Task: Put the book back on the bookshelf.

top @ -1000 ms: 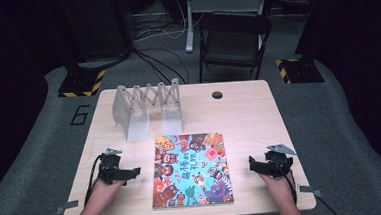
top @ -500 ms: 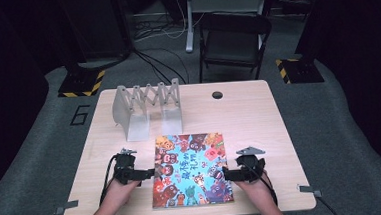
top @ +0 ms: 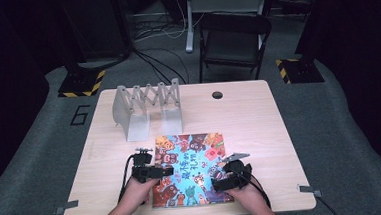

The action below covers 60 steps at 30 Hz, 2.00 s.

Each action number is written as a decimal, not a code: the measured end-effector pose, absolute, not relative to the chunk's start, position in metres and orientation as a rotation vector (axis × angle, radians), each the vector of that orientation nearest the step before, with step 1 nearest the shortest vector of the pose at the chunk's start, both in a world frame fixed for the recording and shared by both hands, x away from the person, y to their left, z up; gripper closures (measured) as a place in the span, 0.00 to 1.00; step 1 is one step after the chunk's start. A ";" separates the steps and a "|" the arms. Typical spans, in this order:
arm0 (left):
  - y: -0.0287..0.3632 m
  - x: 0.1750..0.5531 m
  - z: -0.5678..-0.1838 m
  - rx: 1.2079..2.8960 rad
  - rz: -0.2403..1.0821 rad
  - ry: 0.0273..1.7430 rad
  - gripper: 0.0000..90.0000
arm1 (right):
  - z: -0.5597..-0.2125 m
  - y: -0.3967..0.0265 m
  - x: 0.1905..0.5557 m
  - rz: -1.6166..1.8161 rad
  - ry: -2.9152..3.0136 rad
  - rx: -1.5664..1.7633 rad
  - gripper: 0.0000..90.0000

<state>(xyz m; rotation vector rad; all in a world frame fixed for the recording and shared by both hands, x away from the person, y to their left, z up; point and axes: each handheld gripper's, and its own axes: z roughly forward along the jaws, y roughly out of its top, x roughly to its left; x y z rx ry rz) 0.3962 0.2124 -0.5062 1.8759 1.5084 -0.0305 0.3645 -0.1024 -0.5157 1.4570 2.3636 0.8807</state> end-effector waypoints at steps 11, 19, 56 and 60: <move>0.228 0.397 -0.507 1.724 -0.157 1.570 0.26 | -0.515 -0.092 0.365 0.855 2.425 1.402 0.00; 0.245 0.392 -0.516 1.533 -0.384 1.559 0.26 | -0.514 -0.099 0.370 0.862 2.398 1.457 0.00; 0.238 0.387 -0.508 1.718 -0.330 1.613 0.32 | -0.510 -0.103 0.369 0.942 2.427 1.513 0.03; 0.236 0.388 -0.506 1.740 -0.324 1.602 0.31 | -0.510 -0.103 0.370 0.958 2.417 1.537 0.01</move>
